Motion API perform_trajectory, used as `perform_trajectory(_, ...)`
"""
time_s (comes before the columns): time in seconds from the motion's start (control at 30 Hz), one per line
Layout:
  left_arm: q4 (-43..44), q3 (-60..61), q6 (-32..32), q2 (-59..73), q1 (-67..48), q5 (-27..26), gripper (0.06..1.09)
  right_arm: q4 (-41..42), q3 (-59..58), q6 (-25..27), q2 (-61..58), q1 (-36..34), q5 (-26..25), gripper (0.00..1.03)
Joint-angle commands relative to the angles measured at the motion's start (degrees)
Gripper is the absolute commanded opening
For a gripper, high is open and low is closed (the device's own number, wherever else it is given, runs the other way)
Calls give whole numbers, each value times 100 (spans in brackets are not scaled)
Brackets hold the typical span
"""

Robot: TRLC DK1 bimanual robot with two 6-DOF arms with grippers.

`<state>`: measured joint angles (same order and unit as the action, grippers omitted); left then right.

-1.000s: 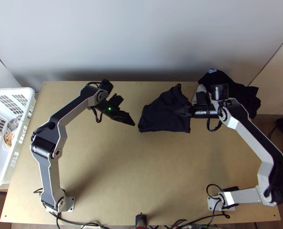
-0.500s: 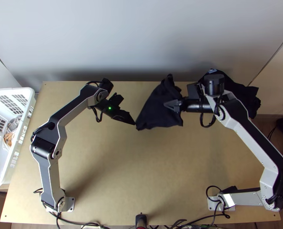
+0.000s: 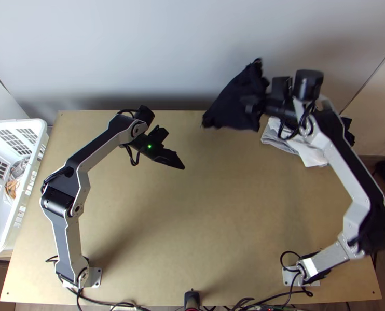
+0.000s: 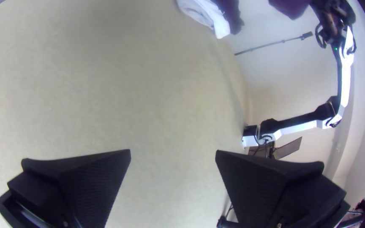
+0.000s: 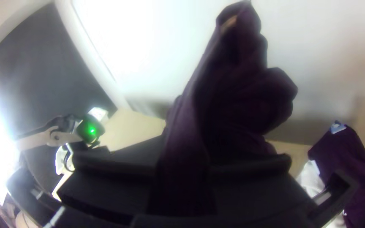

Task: Fold the t-shirt

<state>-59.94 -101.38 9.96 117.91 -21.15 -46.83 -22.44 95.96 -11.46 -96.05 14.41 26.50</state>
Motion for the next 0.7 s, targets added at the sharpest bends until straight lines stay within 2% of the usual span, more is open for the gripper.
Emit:
perform_trajectory(0.0, -9, 66, 15, -49, -4, -2, 104, 90, 1179, -31, -1030, -782, -110, 3)
perform_trajectory(0.37, -9, 277, 77, -180, 84, 7, 104, -323, 3385, -40, -2629, -1608, -110, 3)
perform_trajectory(0.67, 18, 303, 94, -189, 93, -2, 104, -455, 3473, 65, -2708, -1969, -198, 3)
